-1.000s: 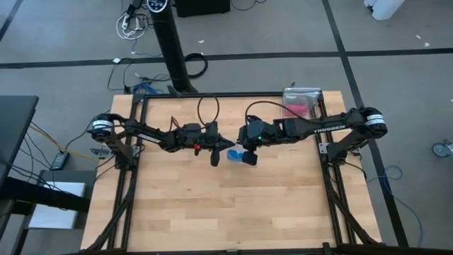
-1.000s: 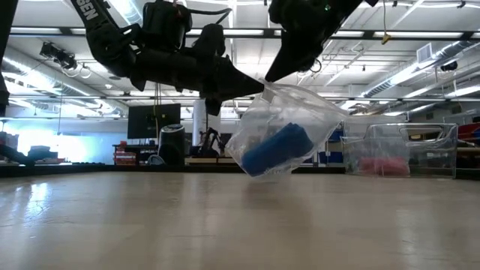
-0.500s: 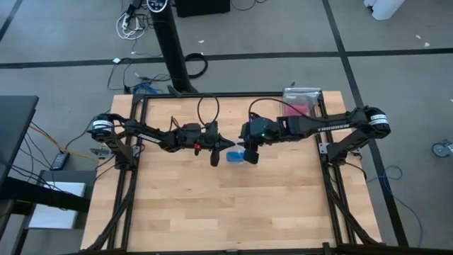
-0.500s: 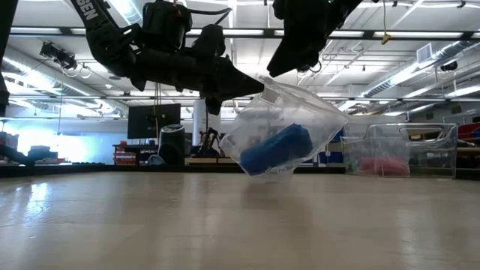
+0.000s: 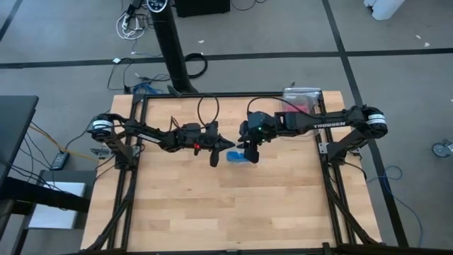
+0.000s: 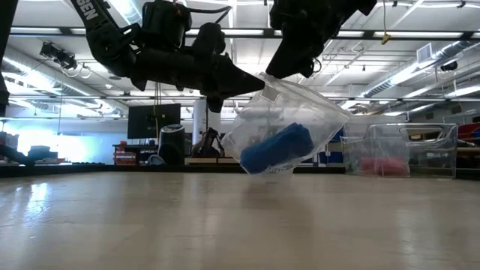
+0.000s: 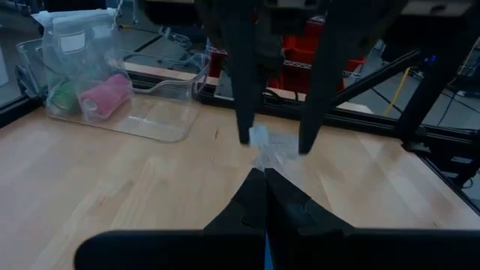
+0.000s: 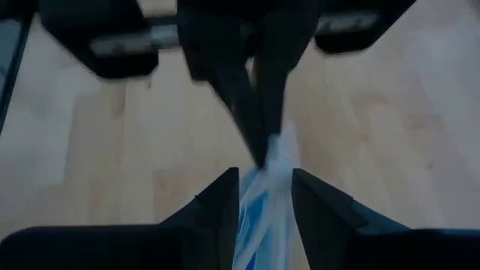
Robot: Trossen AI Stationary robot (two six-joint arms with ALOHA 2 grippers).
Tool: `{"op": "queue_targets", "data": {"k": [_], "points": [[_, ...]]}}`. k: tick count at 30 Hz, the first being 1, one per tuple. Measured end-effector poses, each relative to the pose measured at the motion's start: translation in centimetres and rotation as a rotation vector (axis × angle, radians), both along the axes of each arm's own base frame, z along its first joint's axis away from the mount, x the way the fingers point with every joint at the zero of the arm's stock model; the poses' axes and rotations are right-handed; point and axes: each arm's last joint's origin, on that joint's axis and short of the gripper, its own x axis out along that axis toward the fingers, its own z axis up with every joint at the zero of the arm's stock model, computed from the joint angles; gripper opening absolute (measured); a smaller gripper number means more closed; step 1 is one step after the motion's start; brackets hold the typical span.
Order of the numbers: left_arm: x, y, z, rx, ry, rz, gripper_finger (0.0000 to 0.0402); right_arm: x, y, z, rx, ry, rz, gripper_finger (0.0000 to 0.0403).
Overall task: Roll bandage
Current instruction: Close the transparent zip bag
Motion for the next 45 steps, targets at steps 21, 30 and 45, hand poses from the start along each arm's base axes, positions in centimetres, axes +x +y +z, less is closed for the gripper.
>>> {"op": "queue_targets", "data": {"k": [21, 30, 45], "points": [[0.0, 0.4, 0.0, -0.059, -0.004, 0.001, 0.0027, 0.0, 0.6, -0.2, -0.074, 0.020, 0.051, 0.0015], [-0.2, 0.8, 0.0, -0.069, 0.000, -0.069, 0.0093, -0.2, 1.1, -0.3, -0.120, 0.049, 0.043, 0.0014], [0.3, 0.8, 0.5, -0.079, 0.009, -0.122, 0.0108, -0.5, 1.5, 0.2, -0.123, 0.031, 0.056, 0.0013]]}}
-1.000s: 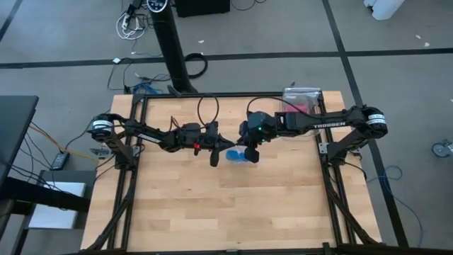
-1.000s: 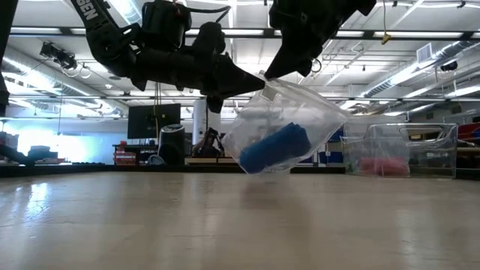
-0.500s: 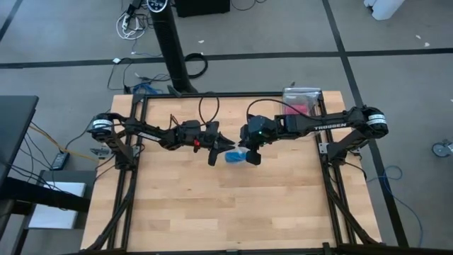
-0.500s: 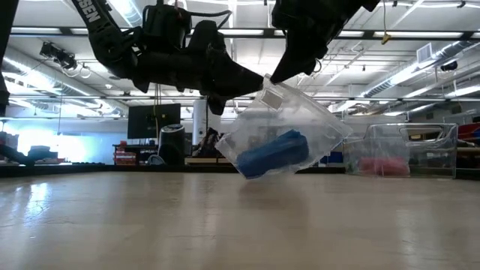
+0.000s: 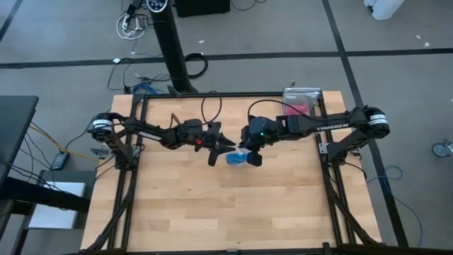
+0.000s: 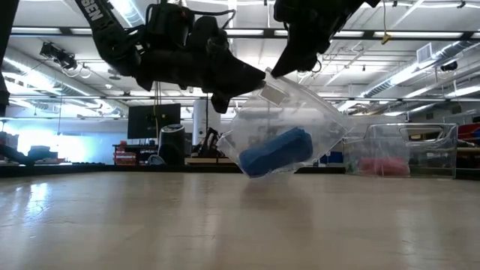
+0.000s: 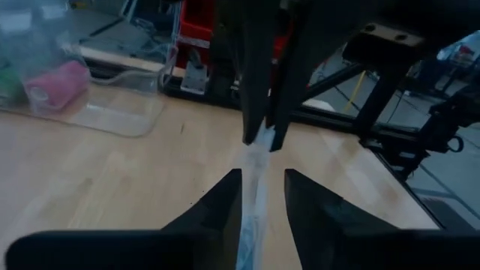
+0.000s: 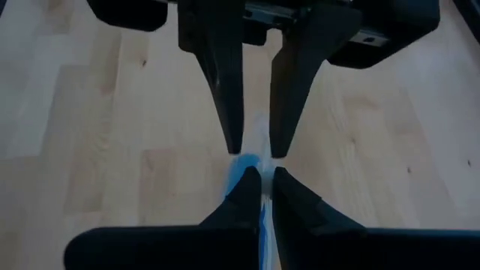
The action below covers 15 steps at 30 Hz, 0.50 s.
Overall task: Roll bandage
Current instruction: Close the transparent zip bag
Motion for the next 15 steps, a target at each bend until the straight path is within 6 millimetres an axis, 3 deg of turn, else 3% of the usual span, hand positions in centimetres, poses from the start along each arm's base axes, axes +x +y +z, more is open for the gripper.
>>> {"op": "queue_targets", "data": {"k": [15], "points": [[0.86, 0.03, 0.84, 0.017, 0.025, -0.004, 0.0007, 0.06, 0.66, 0.07, -0.015, -0.009, 0.015, 0.0013]]}}
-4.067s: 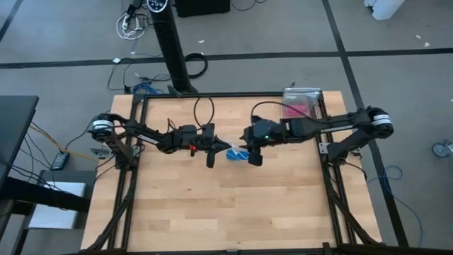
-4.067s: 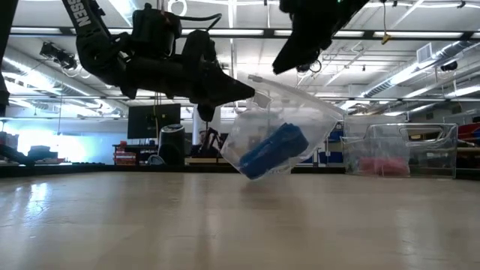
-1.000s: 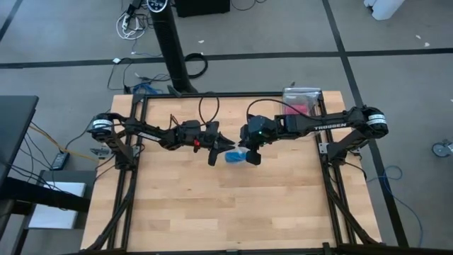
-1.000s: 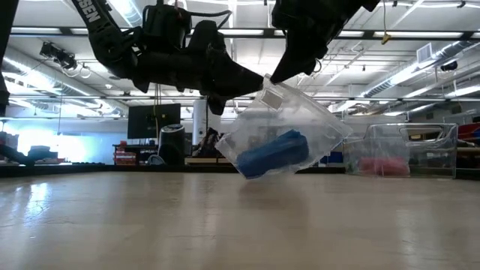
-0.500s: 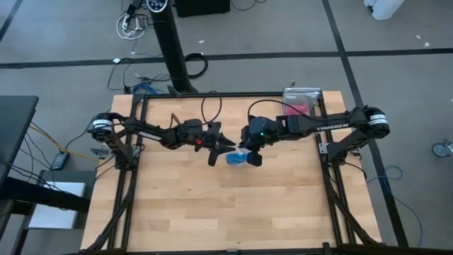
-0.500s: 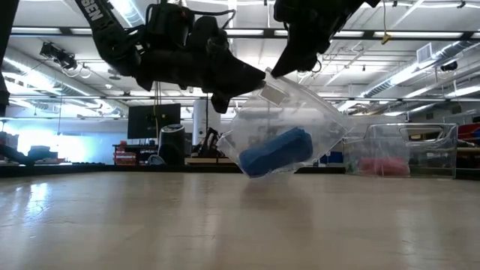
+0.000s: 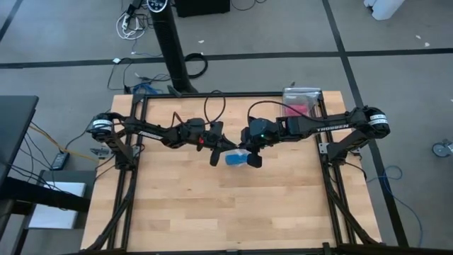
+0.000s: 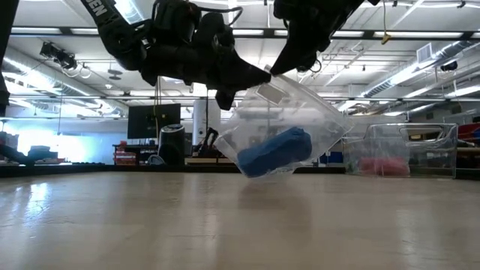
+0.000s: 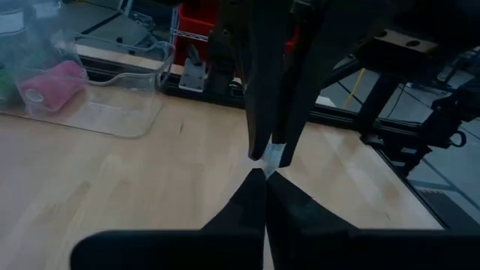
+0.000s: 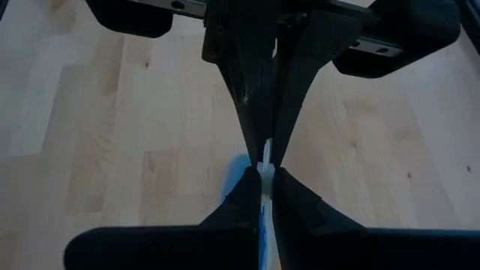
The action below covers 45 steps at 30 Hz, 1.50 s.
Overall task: Roll bandage
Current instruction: Close the transparent zip bag
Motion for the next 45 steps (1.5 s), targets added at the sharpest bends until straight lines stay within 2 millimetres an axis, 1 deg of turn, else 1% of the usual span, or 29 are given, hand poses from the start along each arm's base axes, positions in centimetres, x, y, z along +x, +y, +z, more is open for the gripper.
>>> {"op": "queue_targets", "data": {"k": [16, 24, 27, 38, 45], "points": [[0.1, 0.0, 0.5, -0.007, -0.049, 0.020, 0.0002, -0.4, 0.3, -0.2, 0.010, 0.047, -0.019, 0.0013], [0.1, 0.1, 0.9, -0.008, -0.094, 0.022, 0.0001, -0.9, 0.5, -0.6, 0.031, 0.112, -0.031, 0.0014], [0.0, 0.1, 1.2, -0.009, -0.109, 0.022, 0.0001, -1.0, 0.8, -0.7, 0.033, 0.126, -0.027, 0.0014], [-1.0, 0.1, 3.8, -0.008, -0.191, 0.006, 0.0000, -1.4, 1.2, -1.1, 0.024, 0.176, -0.035, 0.0014], [-1.2, 0.1, 4.4, -0.002, -0.211, 0.006, 0.0000, -1.8, 1.4, -1.3, 0.028, 0.220, -0.043, 0.0014]]}}
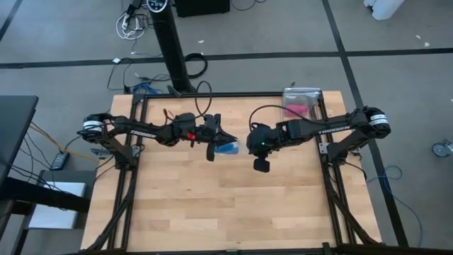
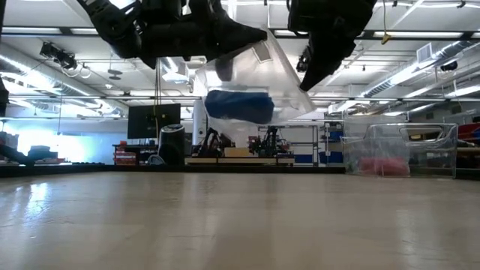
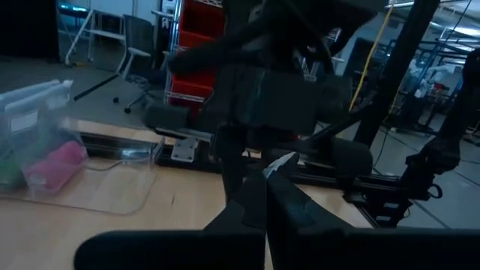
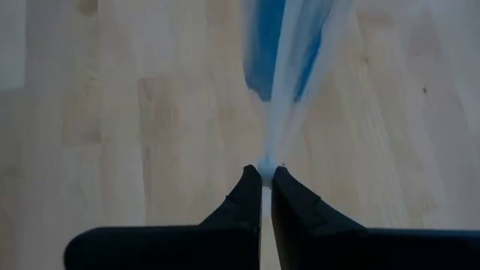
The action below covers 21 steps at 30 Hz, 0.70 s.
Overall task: Roll bandage
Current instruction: Close the transparent zip bag
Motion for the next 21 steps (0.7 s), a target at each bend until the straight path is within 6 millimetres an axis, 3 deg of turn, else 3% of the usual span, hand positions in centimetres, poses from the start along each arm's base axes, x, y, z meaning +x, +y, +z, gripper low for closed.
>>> {"op": "queue_targets", "data": {"k": [21], "points": [[-0.2, 0.2, 0.4, -0.001, -0.014, -0.006, 0.0000, -0.6, 1.8, -0.3, -0.039, 0.044, -0.018, 0.0033]]}}
